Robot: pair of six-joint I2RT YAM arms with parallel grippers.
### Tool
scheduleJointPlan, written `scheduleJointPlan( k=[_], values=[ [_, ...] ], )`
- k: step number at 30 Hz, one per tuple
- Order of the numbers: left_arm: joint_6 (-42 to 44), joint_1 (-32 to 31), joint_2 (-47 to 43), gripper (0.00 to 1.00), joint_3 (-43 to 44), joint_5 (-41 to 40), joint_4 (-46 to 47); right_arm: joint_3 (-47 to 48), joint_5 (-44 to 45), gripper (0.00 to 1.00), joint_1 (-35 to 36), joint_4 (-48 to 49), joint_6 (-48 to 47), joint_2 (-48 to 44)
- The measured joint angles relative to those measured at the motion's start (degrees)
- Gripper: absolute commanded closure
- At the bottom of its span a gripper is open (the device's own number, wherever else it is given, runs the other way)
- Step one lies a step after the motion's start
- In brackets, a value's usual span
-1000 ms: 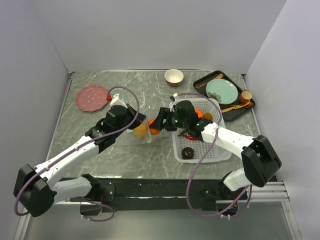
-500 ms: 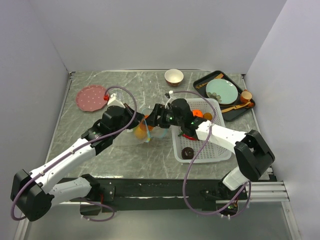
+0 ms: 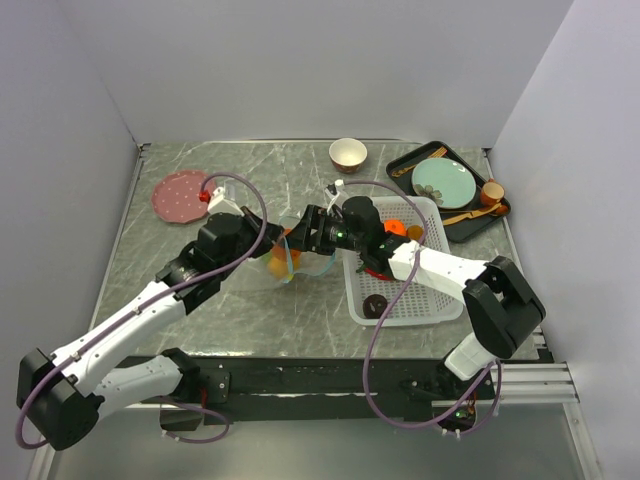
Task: Place the food in the zip-top bag and seal the zipper
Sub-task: Place the fake fruit in the zipper food storage bag.
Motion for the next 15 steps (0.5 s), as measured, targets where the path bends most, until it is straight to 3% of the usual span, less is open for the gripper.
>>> scheduleJointPlan(
  k=[1, 7, 15],
  values=[
    [0.0, 0.0, -0.1, 0.99, 0.0, -0.1, -0.1, 0.0, 0.0, 0.1, 0.0, 0.0, 0.0, 0.0],
    [-0.2, 0.0, -1.2, 0.99, 0.0, -1.4, -0.3, 0.0, 0.0, 0.05, 0.0, 0.0, -0.4, 0.0],
    [-0.5, 0.0, -3.9, 0.99, -0.9, -3.1, -0.6, -0.1, 0.8, 0.04, 0.0, -0.3, -0.4, -0.3]
  ],
)
